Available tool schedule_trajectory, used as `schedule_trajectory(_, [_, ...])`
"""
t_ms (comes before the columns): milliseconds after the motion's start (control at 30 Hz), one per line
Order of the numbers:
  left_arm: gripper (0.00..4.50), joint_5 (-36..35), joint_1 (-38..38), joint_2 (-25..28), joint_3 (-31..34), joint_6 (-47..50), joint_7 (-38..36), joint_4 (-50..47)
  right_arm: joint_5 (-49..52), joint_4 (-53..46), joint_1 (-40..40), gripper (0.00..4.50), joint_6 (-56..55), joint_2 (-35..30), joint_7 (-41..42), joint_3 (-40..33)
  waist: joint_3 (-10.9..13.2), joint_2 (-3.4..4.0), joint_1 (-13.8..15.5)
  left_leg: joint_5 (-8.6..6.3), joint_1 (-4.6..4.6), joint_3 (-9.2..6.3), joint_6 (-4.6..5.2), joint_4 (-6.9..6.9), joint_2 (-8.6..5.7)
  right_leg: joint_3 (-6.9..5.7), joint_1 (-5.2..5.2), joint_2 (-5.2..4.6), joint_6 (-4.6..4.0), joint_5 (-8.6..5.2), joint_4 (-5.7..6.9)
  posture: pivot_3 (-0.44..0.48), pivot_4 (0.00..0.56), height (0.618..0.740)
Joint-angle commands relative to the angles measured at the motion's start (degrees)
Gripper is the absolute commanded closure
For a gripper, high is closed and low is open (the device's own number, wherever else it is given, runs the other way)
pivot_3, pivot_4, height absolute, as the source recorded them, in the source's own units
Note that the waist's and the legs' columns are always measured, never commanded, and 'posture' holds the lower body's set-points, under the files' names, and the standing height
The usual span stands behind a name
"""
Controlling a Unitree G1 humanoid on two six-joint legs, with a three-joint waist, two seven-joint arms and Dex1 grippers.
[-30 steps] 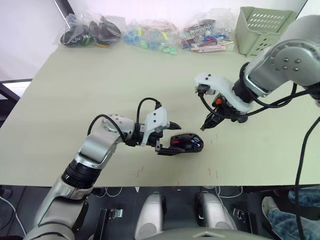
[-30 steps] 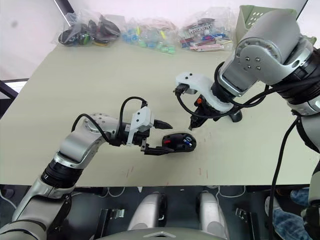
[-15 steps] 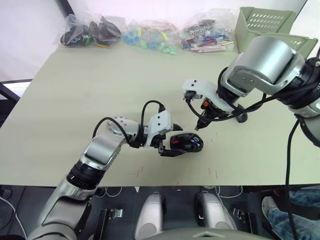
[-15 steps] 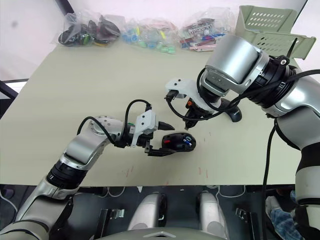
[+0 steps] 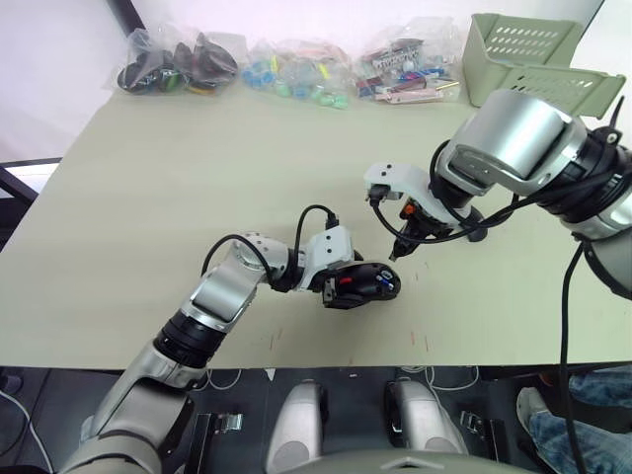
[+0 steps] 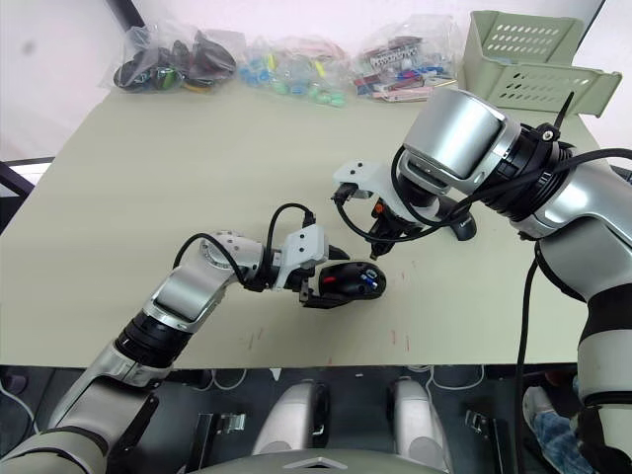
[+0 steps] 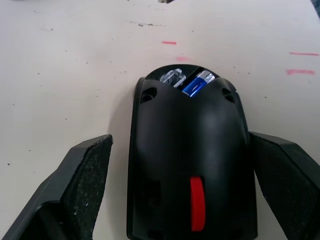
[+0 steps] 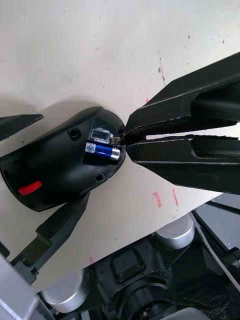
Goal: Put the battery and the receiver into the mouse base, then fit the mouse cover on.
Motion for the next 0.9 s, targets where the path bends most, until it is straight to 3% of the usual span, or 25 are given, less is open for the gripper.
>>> schedule_trajectory(33, [0.06, 0.9, -0.4, -0.7, -0.5, -1.5, 0.1, -0.5, -0.9, -1.2, 0.0, 4.50, 0.8, 0.1, 0.5, -2.7, 0.0, 0.00, 0.0, 0.00, 0.00, 0.00, 0.00, 0.00, 0.00, 0.00, 0.00, 0.00, 0.00, 0.00, 0.00, 0.000, 0.150, 0.740])
schedule_trajectory(133, [0.72, 1.3, 0.0, -1.0, -0.7, -1.8, 0.0, -0.5, -1.2, -1.3, 0.3, 4.50, 1.3, 0.2, 0.4, -3.2, 0.0, 0.00, 0.0, 0.00, 0.00, 0.00, 0.00, 0.00, 0.00, 0.00, 0.00, 0.00, 0.00, 0.00, 0.00, 0.000, 0.150, 0.740])
schedule_trajectory(200, [1.49, 1.4, 0.1, -1.2, -0.6, -1.8, 0.3, -0.6, -1.3, -1.7, 0.8, 4.50, 1.7, 0.3, 0.2, -3.4, 0.0, 0.00, 0.0, 0.00, 0.01, -0.01, 0.00, 0.00, 0.00, 0.00, 0.00, 0.00, 0.00, 0.00, 0.00, 0.000, 0.150, 0.740])
schedule_trajectory(900, [1.49, 2.1, 0.6, -1.8, -0.5, -2.9, 0.7, 0.2, -4.2, -0.6, 5.6, 4.50, 2.0, 4.5, -2.8, -4.9, 0.0, 0.00, 0.0, 0.00, 0.01, -0.02, 0.00, 0.01, -0.01, -0.01, 0.02, 0.00, 0.00, 0.00, 0.02, 0.000, 0.150, 0.740])
